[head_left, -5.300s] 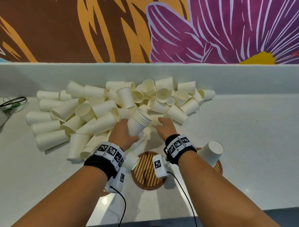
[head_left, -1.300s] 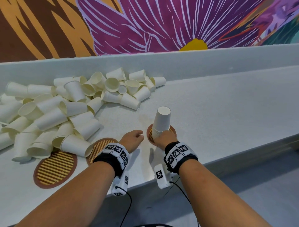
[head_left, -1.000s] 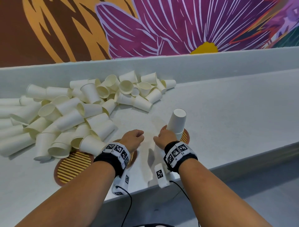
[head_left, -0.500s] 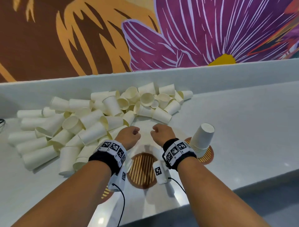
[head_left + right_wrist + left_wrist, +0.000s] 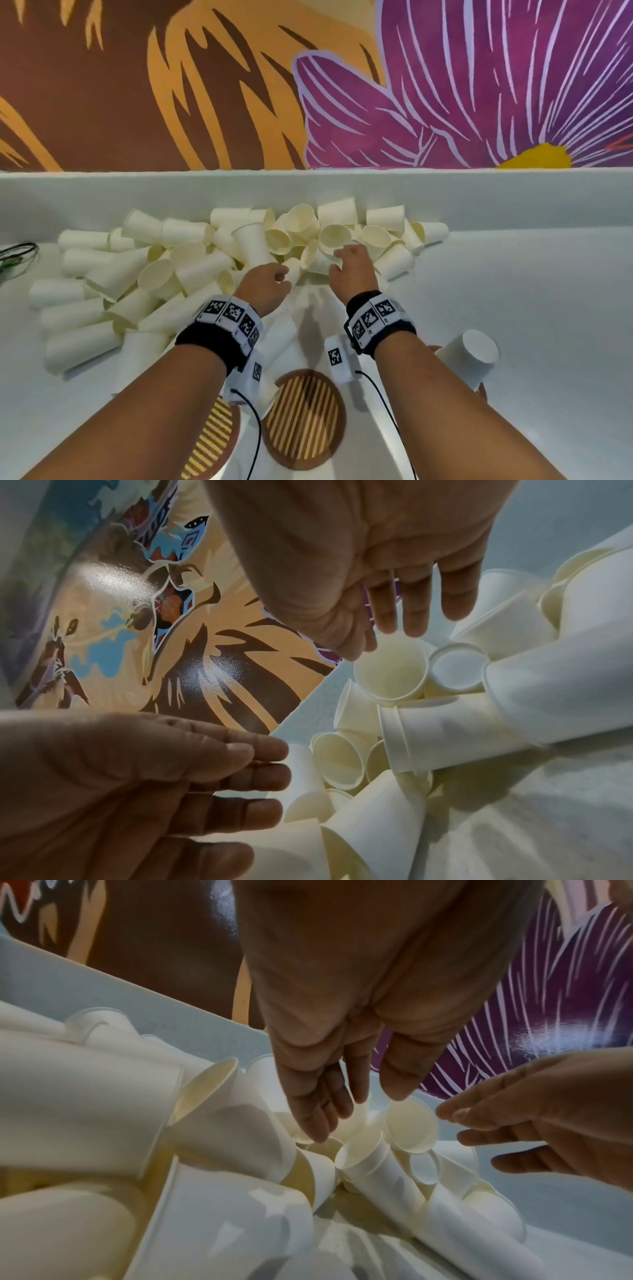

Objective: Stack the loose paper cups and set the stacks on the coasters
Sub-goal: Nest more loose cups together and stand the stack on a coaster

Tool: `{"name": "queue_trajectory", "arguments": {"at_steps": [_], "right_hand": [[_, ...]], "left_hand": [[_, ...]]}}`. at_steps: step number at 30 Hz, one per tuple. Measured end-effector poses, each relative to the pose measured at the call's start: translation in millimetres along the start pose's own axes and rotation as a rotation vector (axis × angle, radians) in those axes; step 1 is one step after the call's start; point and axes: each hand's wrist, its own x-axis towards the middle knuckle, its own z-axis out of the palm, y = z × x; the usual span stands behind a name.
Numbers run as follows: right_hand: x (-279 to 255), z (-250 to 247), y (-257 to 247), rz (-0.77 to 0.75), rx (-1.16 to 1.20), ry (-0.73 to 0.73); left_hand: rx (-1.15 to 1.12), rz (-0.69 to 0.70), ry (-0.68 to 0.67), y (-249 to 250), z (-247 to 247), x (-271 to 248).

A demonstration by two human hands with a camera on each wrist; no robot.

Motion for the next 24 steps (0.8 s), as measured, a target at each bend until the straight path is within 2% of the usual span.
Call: {"name": "queue_trajectory", "arguments": {"at_steps": [7,11,14,17,20,22,24], "right_hand": [[39.4,6.7,2.7,-0.013,-0.113,-0.010],[53.9,11.2,2.1,0.049,-0.120,-0.049],[55.7,12.9,-0.5,0.020,-0.074,0.039],[54.6,4.0,-7.5,-0.063,-0.035,0.196],[49.9,-6.5,-19.5,-0.111,0.095,0.323],[47.9,-9.7,-28.0,-0.095,0.181,0.300],[46.7,-8.8,-34.0,-0.075,0.258,0.203]], "left_hand": [[-0.023,0.032,-0.005,4.5,2.9,21.6],[-0.009,0.129,0.028,9.1,1.0,35.4],[-0.032,0.169,0.048,10.2,2.0,46.4],[-0.100,0.183,0.035,9.1,9.2,55.7],[-0.143,0.222,0.039,11.6,15.8,62.0],[-0.203,0.270,0.053,17.1,17.5,64.6],[-0.303,0.271,0.076,21.6,18.1,65.2]]}}
